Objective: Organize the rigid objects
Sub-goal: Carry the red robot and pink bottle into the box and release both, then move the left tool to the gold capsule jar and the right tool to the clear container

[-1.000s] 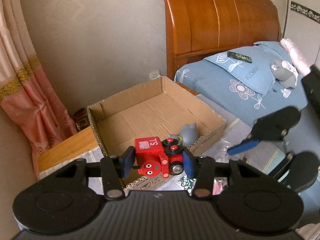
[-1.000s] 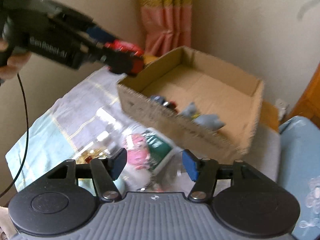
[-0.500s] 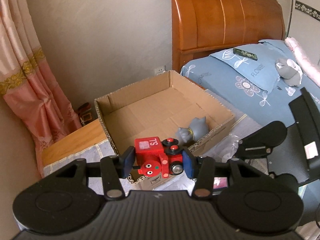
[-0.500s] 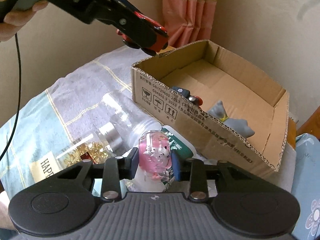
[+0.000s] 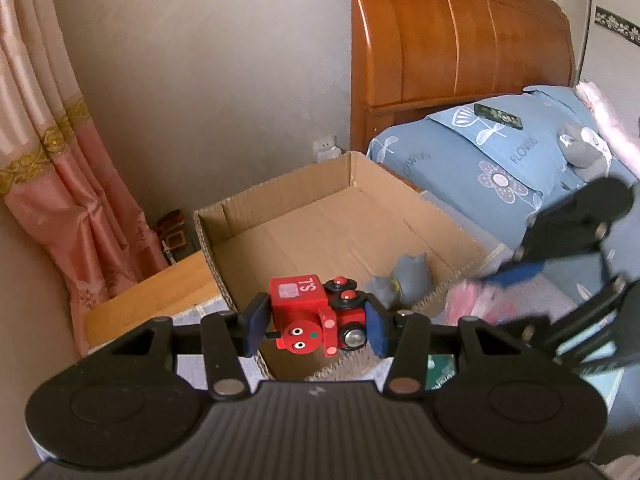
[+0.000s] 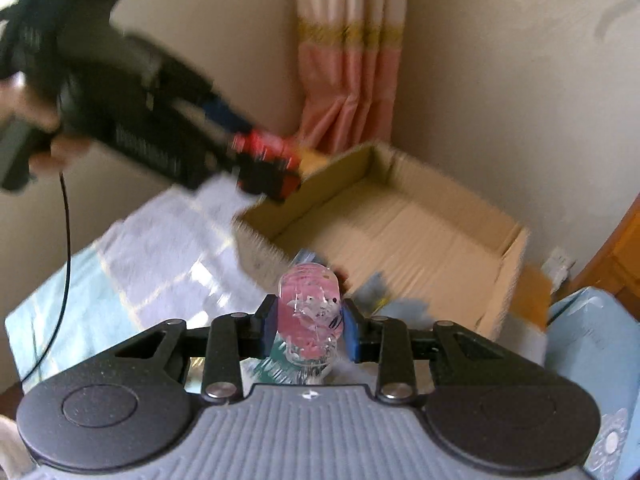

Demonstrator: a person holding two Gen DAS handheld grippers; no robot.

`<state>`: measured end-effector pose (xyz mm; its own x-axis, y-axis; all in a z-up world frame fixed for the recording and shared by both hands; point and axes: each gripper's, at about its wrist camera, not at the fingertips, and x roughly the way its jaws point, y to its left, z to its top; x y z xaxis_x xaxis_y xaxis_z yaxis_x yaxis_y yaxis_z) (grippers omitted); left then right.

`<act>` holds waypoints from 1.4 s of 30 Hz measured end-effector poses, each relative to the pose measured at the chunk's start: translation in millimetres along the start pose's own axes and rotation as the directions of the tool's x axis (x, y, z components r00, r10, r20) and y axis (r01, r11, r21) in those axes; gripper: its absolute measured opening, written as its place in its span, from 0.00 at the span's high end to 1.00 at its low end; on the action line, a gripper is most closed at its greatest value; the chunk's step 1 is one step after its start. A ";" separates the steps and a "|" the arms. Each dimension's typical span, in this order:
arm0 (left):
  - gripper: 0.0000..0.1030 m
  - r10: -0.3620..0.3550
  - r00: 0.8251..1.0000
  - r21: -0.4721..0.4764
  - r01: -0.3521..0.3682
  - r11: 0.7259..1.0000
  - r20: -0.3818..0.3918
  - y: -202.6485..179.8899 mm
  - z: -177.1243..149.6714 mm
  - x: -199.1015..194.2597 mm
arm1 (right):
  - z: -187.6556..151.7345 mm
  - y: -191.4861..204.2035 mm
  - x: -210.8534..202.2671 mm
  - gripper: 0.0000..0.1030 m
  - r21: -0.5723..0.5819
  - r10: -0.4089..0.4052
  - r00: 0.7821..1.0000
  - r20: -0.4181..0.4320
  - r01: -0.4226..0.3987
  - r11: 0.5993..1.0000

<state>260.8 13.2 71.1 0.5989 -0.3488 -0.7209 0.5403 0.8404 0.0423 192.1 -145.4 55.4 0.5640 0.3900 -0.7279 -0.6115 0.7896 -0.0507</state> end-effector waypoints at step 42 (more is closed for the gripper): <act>0.05 0.131 0.990 -0.017 -0.130 0.991 0.055 -5.7 11.2 32.5 | -39.1 -55.0 7.4 0.00 0.307 -0.136 0.990 -0.036 0.141 0.941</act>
<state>283.8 -7.6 55.1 0.6960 -0.2579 -0.6701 0.4475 0.8856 0.1239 208.2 -204.5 26.0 0.6218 0.2617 -0.7382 -0.3257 0.9436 0.0602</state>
